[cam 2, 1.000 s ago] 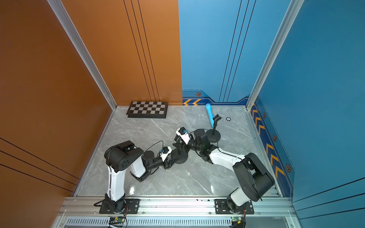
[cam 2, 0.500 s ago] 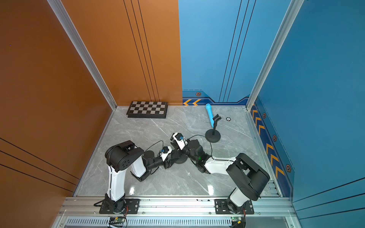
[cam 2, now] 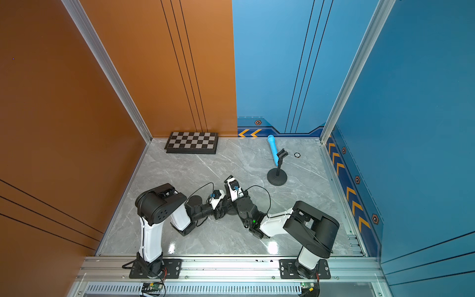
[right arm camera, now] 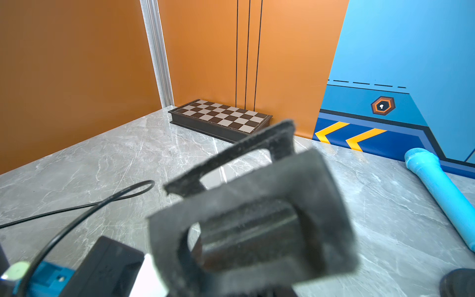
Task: Assemble a microphone stand
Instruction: Screw the microphone stand pole into the microphone stand base.
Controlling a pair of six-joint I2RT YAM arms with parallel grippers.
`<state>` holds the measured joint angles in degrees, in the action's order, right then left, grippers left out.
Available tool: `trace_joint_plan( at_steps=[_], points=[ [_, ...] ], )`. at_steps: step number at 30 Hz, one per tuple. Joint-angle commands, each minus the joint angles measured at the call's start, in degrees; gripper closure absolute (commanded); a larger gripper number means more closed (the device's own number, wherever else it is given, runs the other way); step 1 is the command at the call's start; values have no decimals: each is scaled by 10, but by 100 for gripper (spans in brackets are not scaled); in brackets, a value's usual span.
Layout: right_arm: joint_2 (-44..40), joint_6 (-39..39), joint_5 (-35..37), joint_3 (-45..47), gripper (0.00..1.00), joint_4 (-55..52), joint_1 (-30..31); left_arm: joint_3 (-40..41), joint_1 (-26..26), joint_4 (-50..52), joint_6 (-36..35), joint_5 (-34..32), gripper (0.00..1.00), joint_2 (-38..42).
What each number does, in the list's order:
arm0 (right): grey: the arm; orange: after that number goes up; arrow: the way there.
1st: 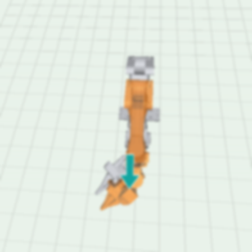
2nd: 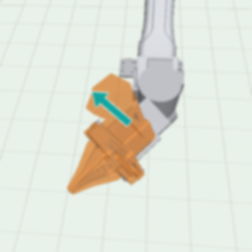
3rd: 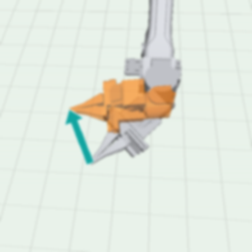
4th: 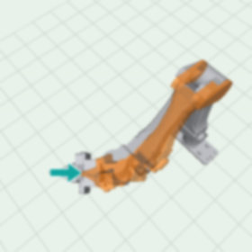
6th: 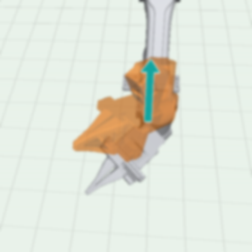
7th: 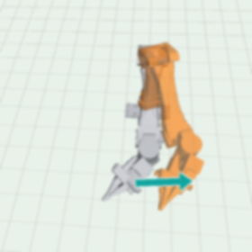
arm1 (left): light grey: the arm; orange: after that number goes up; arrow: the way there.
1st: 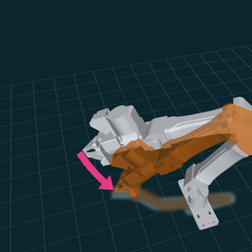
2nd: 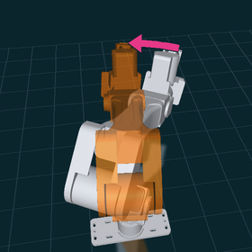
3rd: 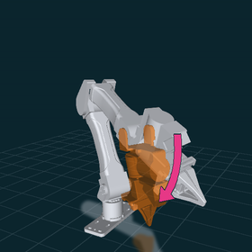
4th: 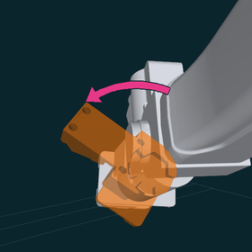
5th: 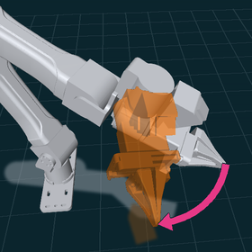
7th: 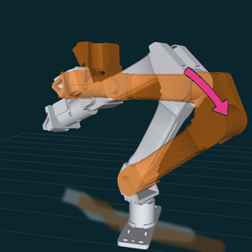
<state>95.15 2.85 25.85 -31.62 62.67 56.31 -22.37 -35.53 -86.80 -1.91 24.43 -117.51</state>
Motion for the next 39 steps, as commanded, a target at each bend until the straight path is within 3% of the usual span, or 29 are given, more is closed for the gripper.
trace_joint_plan(
  at_steps=[1, 4, 7, 11, 16, 21, 25, 30, 35, 39],
  points=[
    [4, -1, 25, 20, 89, -38, -1, -8, -12, 63, 11, 3, 41, -36],
    [-10, -9, -2, 22, 82, -51, -2, -6, -12, 63, 0, -2, 42, -49],
    [-36, -18, -52, 20, 69, -80, -12, -2, -8, 64, -2, -5, 42, -59],
    [-92, -20, -181, 16, 45, -154, -53, 1, -3, 63, 1, -1, 42, -64],
    [-137, -55, -421, -5, 42, -262, -131, 3, -1, 63, 2, 4, 42, -60],
    [-111, -81, -630, -49, 41, -323, -213, 5, 0, 64, -1, 6, 42, -61],
    [-81, -98, -714, -90, 42, -340, -235, 5, 2, 63, -2, 7, 42, -61],
    [-56, -120, -730, -135, 45, -373, -245, 7, 4, 64, -4, 10, 42, -63],
    [-45, -123, -729, -146, 77, -373, -251, 8, 5, 64, -3, 9, 43, -64],
    [-56, -104, -683, -112, 89, -317, -248, 8, 6, 64, -3, 7, 43, -62]
  ],
)
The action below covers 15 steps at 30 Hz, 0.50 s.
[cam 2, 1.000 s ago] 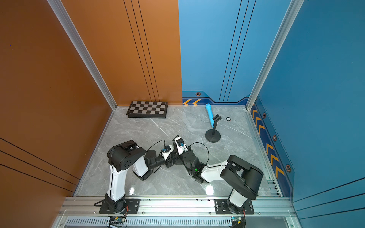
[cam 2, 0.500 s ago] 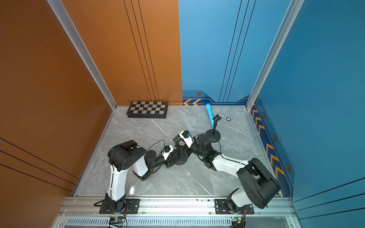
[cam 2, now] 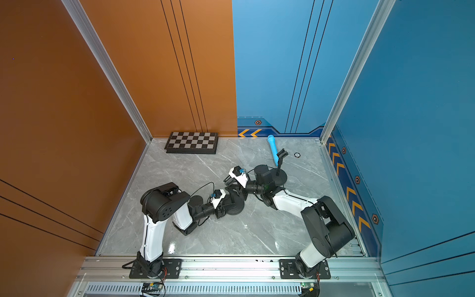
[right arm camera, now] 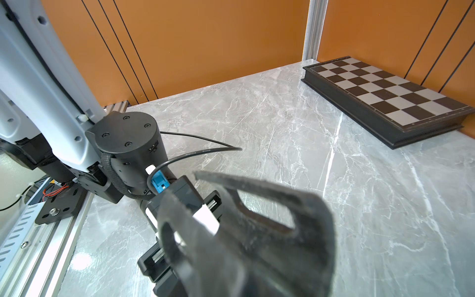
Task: Assemble a microphone stand
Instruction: Screw the microphone stand pole into the microphone stand base.
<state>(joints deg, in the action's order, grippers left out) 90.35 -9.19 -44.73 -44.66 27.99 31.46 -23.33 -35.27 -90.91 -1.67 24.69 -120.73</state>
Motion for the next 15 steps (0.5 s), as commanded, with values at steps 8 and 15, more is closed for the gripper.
trace_joint_plan(
  at_steps=[8, 15],
  points=[
    [-52, 71, 383, 149, 100, 213, 83, 21, 5, 105, -6, -5, 43, -31],
    [11, 95, 779, 145, 100, 257, 240, 21, 5, 105, -5, -6, 43, -31]
  ],
)
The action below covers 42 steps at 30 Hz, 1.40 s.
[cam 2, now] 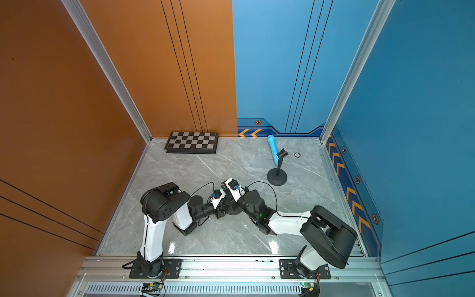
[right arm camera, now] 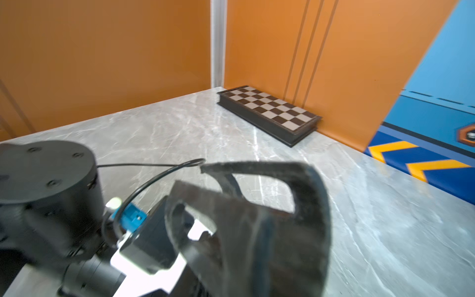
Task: Assemble a microphone stand
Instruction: Screw the microphone stand pole into the microphone stand base.
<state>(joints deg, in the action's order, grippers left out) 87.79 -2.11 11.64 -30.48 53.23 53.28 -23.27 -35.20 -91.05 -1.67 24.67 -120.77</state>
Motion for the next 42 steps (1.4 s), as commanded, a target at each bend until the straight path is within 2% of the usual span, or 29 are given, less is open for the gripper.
trace_joint_plan(
  at_steps=[1, 4, 7, 8, 13, 16, 17, 22, 26, 31, 37, 42],
  points=[
    [46, 23, 232, 2, 100, 14, 29, 21, 5, 107, -5, -6, 43, -31],
    [53, 28, 233, -3, 100, 15, 32, 21, 5, 107, -5, -8, 43, -33],
    [43, 30, 186, -5, 100, 1, 24, 23, 5, 106, -6, -10, 43, -33],
    [38, 29, 157, -8, 96, -10, 19, 22, 6, 106, -6, -11, 43, -32],
    [-22, 19, -36, -16, 59, -88, -23, 23, 7, 106, -8, -9, 43, -32],
    [-57, 6, -160, -17, 51, -129, -63, 24, 7, 106, -8, -9, 43, -32],
    [-63, 6, -185, -16, 50, -134, -78, 24, 8, 107, -9, -9, 43, -31],
    [-64, -31, -407, -36, 49, -176, -167, 25, 8, 106, -9, -6, 42, -26],
    [-42, -48, -505, -87, 49, -234, -198, 25, 9, 106, -9, -3, 42, -27],
    [-18, -51, -515, -124, 55, -255, -206, 24, 10, 107, -9, -2, 42, -32],
    [-9, -29, -465, -117, 64, -224, -196, 24, 11, 107, -9, -2, 42, -33],
    [-22, -19, -384, -91, 85, -197, -183, 23, 11, 107, -8, -2, 43, -33]
  ],
)
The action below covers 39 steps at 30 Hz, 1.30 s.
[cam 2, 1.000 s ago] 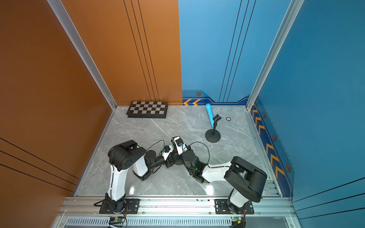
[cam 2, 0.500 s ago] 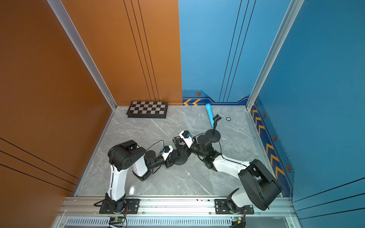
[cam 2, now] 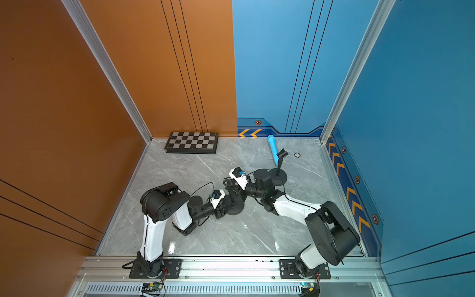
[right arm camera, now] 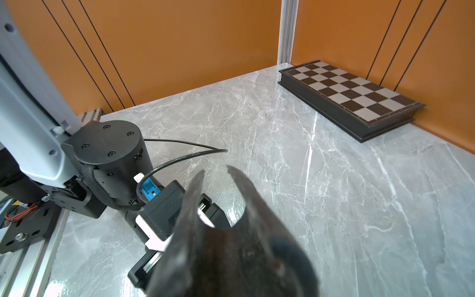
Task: Assemble a microphone stand
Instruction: Screw the microphone stand pole into the microphone stand base.
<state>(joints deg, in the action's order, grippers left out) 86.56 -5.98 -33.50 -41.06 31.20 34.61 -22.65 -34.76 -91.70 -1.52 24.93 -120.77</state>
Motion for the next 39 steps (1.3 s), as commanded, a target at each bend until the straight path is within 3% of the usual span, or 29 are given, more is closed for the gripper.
trace_joint_plan(
  at_steps=[1, 5, 11, 13, 15, 21, 32, 39],
  points=[
    [-15, 28, 90, 24, 89, 36, 7, 17, 7, 113, -9, -6, 42, -33],
    [-44, 45, 222, 57, 97, 56, 40, 18, 7, 113, -9, -8, 42, -33],
    [-68, 105, 628, 124, 100, 118, 169, 15, 7, 113, -6, -8, 42, -37],
    [-49, 117, 722, 125, 100, 124, 206, 15, 7, 113, -5, -8, 42, -38],
    [-24, 110, 767, 122, 100, 147, 229, 15, 7, 113, -3, -8, 42, -39],
    [21, 134, 802, 102, 100, 147, 239, 14, 6, 113, -4, -6, 42, -41],
    [4, 132, 735, 92, 96, 127, 235, 15, -17, 135, 4, 30, 42, 33],
    [7, 121, 706, 94, 84, 132, 236, -8, -36, 139, 0, 26, 42, -9]
  ],
)
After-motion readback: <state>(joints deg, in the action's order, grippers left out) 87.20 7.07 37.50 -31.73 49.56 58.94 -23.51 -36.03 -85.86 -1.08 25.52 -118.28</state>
